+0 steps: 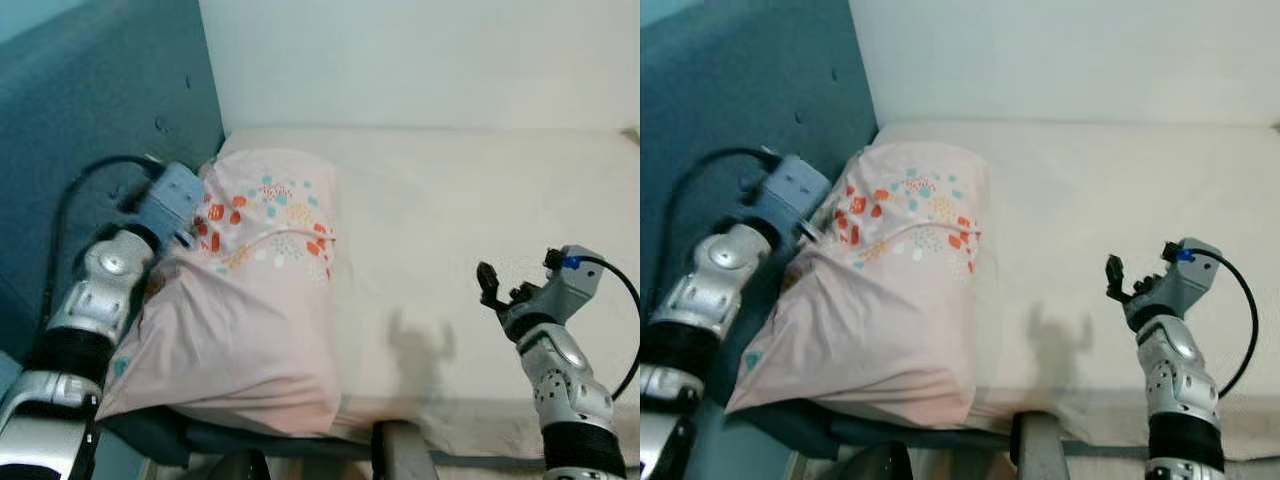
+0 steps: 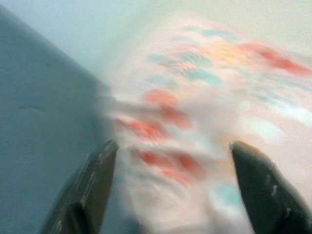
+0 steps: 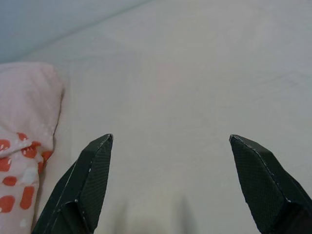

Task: Clean up the room

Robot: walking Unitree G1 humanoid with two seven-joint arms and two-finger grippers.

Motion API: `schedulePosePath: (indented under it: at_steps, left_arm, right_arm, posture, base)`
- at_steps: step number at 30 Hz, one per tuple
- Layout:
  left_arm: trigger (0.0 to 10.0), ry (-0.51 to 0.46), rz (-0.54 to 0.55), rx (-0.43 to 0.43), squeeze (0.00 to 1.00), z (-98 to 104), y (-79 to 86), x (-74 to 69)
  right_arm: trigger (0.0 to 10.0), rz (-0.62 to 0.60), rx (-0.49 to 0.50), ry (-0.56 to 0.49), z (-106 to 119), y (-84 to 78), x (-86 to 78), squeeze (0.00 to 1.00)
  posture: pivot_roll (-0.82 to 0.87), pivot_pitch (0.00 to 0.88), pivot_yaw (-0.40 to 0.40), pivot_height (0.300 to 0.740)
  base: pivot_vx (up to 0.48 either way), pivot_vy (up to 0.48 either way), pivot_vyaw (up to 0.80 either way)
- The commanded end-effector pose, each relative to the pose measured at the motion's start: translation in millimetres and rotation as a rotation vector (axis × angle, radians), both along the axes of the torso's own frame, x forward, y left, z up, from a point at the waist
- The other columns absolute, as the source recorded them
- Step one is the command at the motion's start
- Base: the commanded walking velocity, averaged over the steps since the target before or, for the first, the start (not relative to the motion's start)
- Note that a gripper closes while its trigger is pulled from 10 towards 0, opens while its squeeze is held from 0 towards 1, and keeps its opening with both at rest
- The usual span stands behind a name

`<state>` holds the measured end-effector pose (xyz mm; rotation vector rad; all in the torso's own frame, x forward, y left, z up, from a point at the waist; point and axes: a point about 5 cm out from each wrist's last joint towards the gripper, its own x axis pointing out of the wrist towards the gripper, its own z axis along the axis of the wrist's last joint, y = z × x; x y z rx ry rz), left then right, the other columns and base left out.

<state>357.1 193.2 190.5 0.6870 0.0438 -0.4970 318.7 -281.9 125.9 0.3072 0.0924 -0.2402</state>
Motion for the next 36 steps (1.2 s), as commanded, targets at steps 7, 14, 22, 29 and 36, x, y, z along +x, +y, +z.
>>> schedulePosePath:
  at_steps: [7, 14, 22, 29, 36]
  left_arm:
    - [10.0, 0.109, -0.171, -0.256, 0.00, -15.2, -28.1, -12.8]
    - [10.0, 0.224, 0.258, -0.799, 0.00, -78.7, -33.2, -2.8]
    - [10.0, 0.377, 0.443, -0.801, 0.00, -146.3, -13.1, -40.3]
    - [10.0, 0.470, 0.599, -0.740, 0.00, -190.6, 4.4, -74.9]
    - [10.0, 0.631, 0.771, -0.660, 0.00, -238.0, 14.2, -126.3]
  right_arm:
    - [10.0, 0.020, -0.026, -0.002, -1.1, 2.8, 9.2, 0.00]
    - [10.0, 0.057, -0.015, 0.075, -28.6, 18.1, 8.7, 0.00]
    - [10.0, 0.068, -0.006, 0.203, -69.8, 22.9, -10.1, 0.00]
    - [10.0, 0.043, 0.002, 0.353, -108.4, 19.8, -34.9, 0.00]
    - [10.0, 0.021, 0.008, 0.590, -159.6, 22.3, -85.1, 0.00]
  posture:
    - [0.00, 0.000, -0.014, 0.650]
    - [0.00, 0.000, -0.009, 0.675]
    - [0.00, 0.000, -0.007, 0.704]
    - [0.00, 0.000, -0.005, 0.723]
    - [0.00, 0.000, -0.005, 0.740]
  base:
    - [0.000, 0.000, 0.00]
    - [0.000, 0.000, 0.00]
    - [-0.300, 0.000, 0.00]
    - [0.000, 0.000, 0.00]
    - [0.000, 0.000, 0.00]
